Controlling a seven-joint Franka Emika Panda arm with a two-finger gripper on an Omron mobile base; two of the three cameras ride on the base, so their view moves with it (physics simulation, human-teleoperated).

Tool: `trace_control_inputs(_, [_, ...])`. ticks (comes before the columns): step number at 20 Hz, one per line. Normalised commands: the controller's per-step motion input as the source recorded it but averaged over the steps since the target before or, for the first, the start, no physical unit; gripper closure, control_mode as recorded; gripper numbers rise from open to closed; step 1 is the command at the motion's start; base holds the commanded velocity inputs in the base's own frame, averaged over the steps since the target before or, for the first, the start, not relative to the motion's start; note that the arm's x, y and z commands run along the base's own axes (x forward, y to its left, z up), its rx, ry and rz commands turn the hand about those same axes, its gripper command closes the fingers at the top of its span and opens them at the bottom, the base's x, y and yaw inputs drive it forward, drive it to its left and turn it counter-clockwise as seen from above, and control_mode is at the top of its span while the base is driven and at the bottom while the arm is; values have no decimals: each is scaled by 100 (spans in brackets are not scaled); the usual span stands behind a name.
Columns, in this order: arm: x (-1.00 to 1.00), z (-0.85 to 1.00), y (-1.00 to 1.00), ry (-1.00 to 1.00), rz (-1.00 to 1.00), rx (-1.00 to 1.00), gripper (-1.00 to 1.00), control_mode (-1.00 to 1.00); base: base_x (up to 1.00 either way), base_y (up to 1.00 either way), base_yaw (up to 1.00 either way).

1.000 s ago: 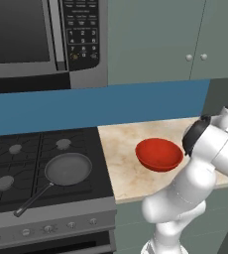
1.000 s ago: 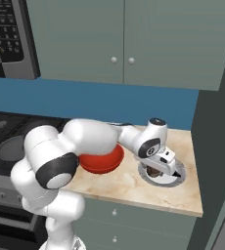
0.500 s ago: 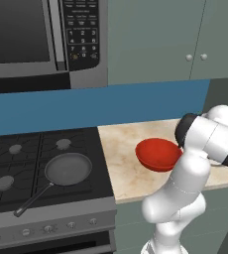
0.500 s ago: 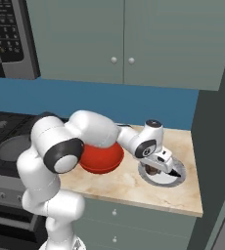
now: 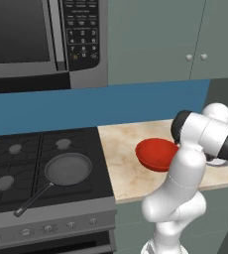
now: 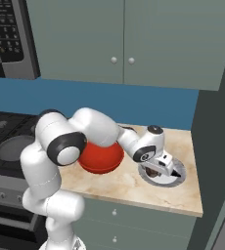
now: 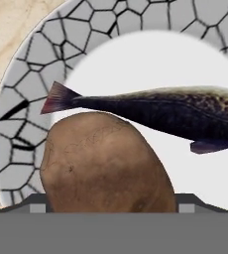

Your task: Place the fish on the plate and place the potato on the same plate.

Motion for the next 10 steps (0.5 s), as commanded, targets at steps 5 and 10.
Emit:
trace_control_inputs(5, [0, -7, 0, 0, 0, 0, -100, -100, 0, 0, 0])
trace_control_inputs(10, [0, 0, 0, 0, 0, 0, -100, -100, 0, 0, 0])
